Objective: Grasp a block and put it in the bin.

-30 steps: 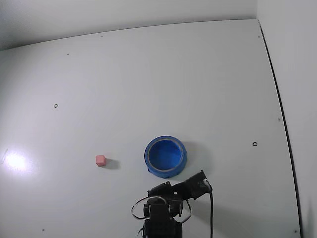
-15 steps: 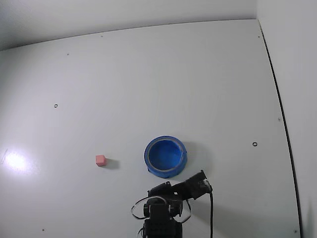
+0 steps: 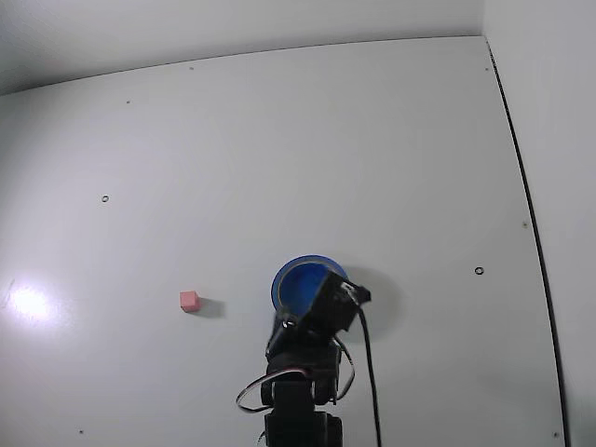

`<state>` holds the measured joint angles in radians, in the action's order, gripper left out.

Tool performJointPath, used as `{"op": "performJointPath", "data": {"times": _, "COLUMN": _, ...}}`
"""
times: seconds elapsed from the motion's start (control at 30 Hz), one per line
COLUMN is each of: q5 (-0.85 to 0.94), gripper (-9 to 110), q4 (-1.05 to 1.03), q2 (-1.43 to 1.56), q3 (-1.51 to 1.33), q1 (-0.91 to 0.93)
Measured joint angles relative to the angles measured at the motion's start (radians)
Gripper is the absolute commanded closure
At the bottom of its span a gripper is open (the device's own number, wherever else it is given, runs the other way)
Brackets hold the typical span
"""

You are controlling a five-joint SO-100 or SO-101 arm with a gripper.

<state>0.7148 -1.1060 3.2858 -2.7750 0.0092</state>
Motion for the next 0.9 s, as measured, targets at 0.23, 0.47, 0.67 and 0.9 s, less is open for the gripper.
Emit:
{"op": "performJointPath", "data": {"times": 0.23, "q5": 0.020, "gripper": 76, "q4": 0.000, "q2": -0.359, "q3": 0.373, "q1": -0.253}}
{"op": "performJointPath", "data": {"times": 0.47, "q5": 0.020, "gripper": 76, "q4": 0.000, "q2": -0.910, "q3": 0.716, "q1": -0.397}}
{"op": "performJointPath", "data": {"times": 0.67, "q5": -0.025, "gripper": 76, "q4": 0.000, "q2": -1.144, "q3": 0.904, "q1": -0.416}}
{"op": "performJointPath", "data": {"times": 0.9, "q5": -0.063, "gripper": 77, "q4": 0.000, "q2": -1.285, "q3": 1.022, "q1": -0.462}}
